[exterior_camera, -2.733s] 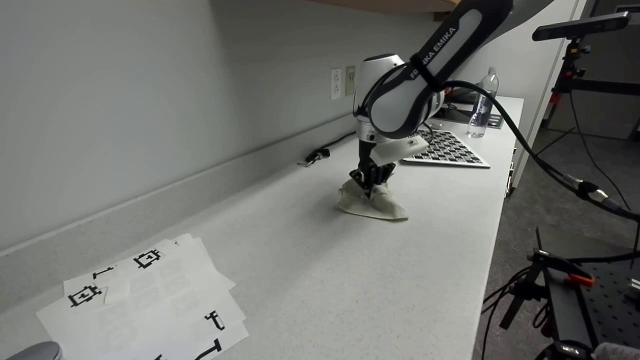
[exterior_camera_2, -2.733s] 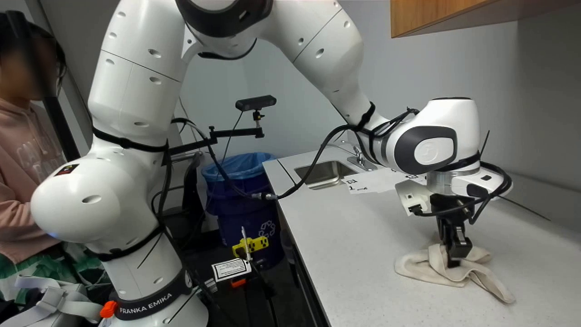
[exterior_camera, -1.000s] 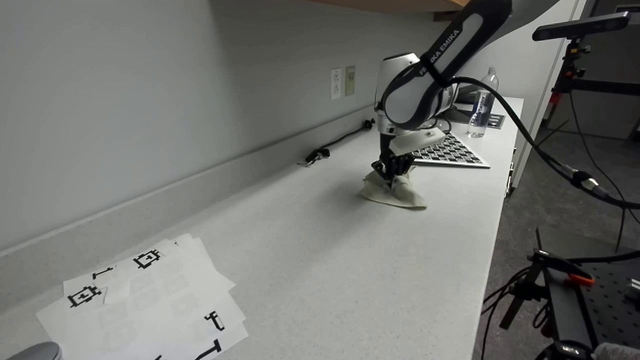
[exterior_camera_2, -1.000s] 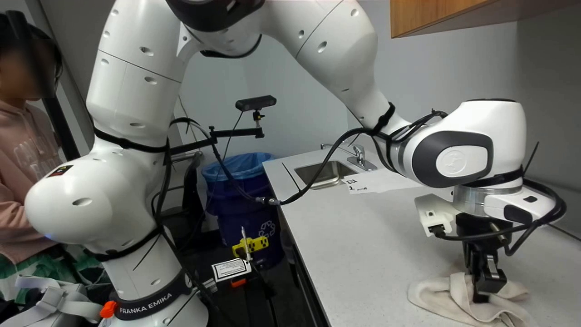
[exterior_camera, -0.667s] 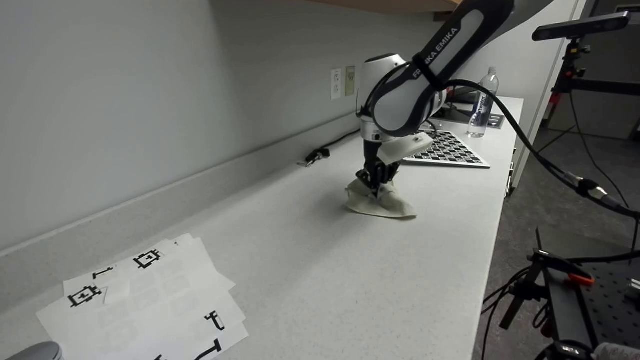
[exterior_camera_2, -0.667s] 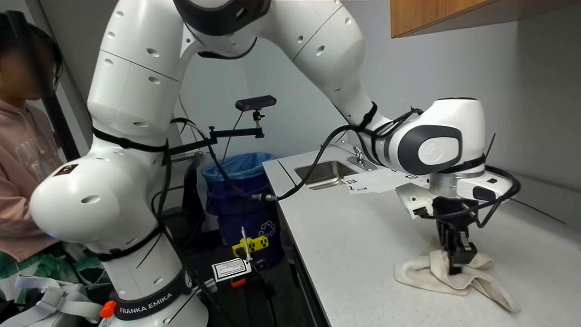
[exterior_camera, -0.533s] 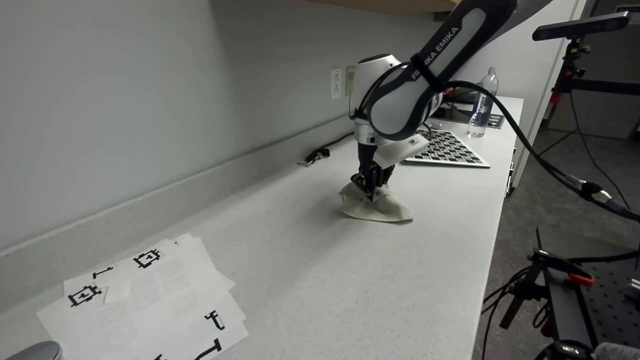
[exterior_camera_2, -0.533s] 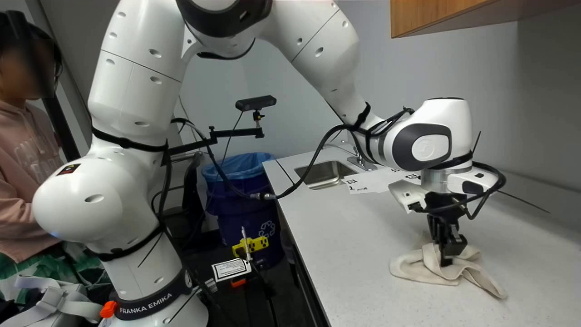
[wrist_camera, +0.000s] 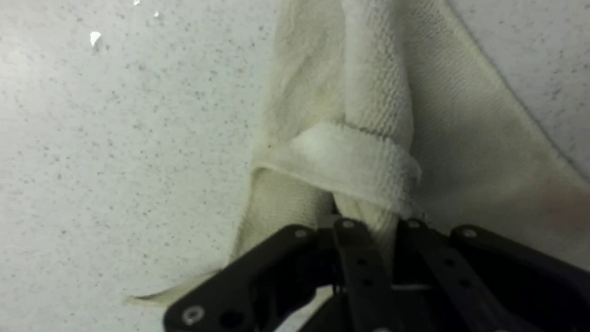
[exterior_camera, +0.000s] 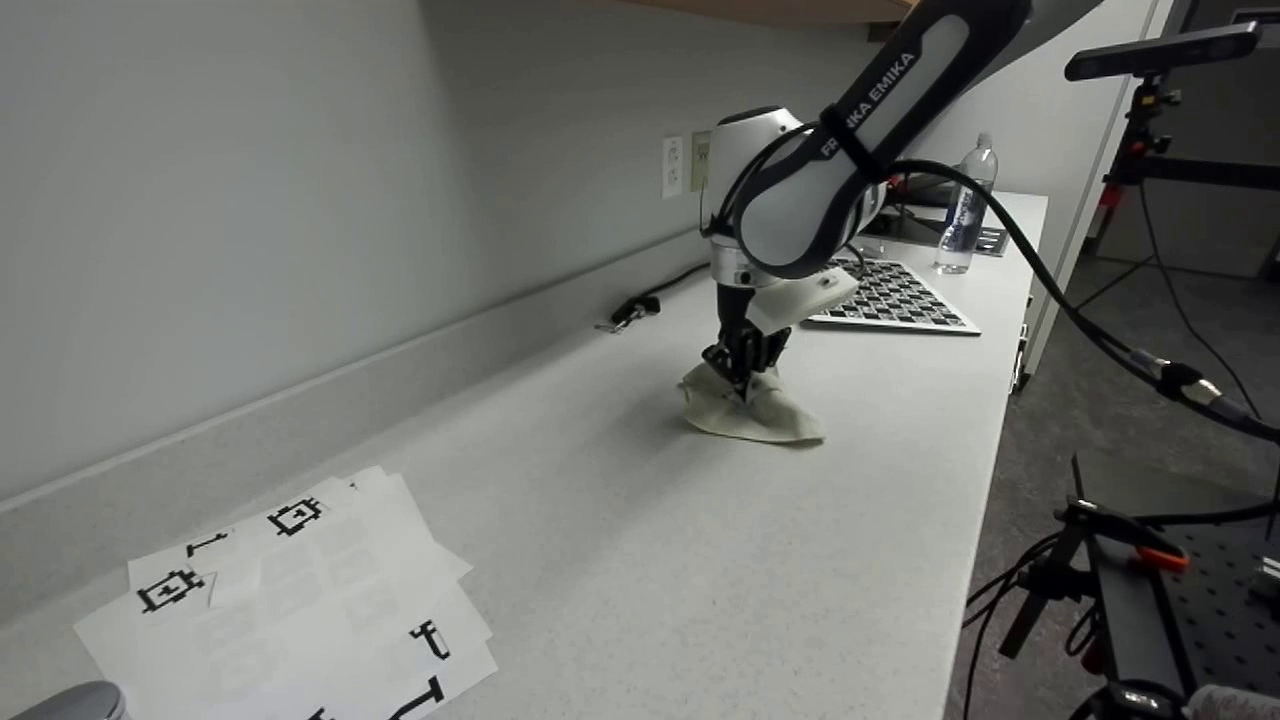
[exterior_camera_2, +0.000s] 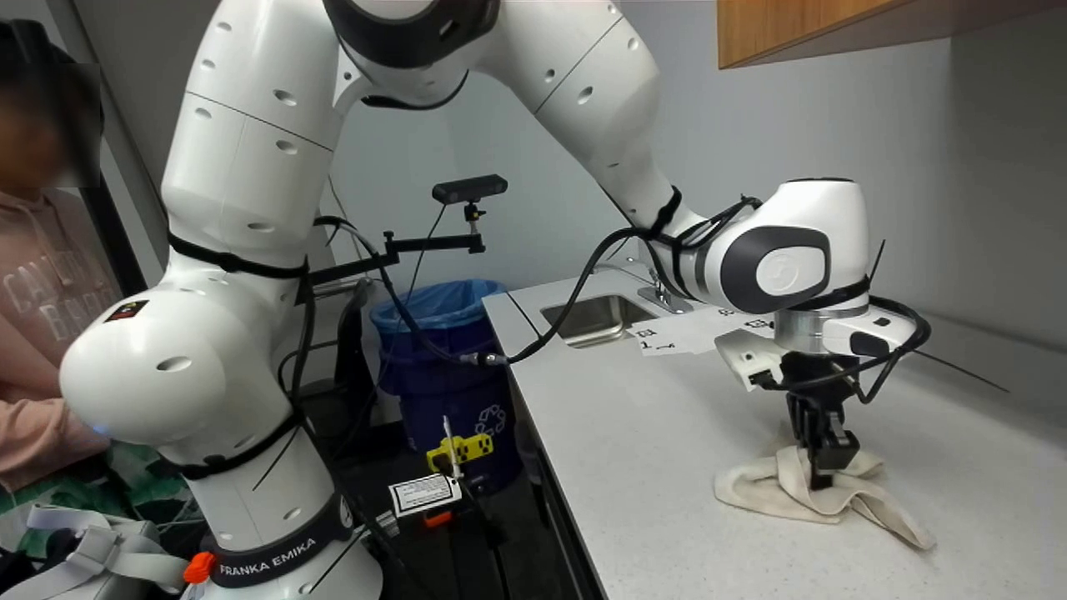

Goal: Wipe the counter with the white cloth

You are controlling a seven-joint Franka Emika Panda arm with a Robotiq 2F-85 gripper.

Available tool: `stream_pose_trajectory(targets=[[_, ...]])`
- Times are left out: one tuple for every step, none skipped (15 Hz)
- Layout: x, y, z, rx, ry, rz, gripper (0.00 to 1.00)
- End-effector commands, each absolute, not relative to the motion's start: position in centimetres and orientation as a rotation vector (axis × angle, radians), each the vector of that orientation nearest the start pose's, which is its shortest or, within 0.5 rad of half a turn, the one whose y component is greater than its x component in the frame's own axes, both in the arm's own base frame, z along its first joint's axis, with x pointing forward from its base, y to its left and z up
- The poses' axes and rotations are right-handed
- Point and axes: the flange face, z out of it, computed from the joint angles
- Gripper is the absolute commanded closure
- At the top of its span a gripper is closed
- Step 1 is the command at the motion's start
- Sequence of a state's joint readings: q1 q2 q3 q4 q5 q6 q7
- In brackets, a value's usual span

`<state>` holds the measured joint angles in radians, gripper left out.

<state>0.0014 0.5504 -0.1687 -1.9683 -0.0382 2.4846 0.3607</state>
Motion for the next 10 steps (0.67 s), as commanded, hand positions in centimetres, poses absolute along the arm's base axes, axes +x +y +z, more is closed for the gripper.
stream_pose_trajectory(targets=[[59.2,-15.3,18.0,-3.102,0.954,0.071,0.97],[58.7,-16.9,18.0,-3.082,1.015,0.07,0.97],[58.2,-18.5,18.0,-3.063,1.071,0.07,0.97],[57.7,-20.1,18.0,-3.046,1.126,0.07,0.97],[57.3,-21.5,18.1,-3.032,1.186,0.057,0.97],[56.9,-22.8,18.1,-3.016,1.229,0.062,0.97],[56.6,-23.8,18.1,-3.005,1.265,0.062,0.97],[56.5,-24.3,18.1,-2.994,1.286,0.065,0.97],[56.5,-24.6,18.1,-2.989,1.297,0.065,0.97],[56.7,-24.3,18.1,-2.988,1.291,0.065,0.97]])
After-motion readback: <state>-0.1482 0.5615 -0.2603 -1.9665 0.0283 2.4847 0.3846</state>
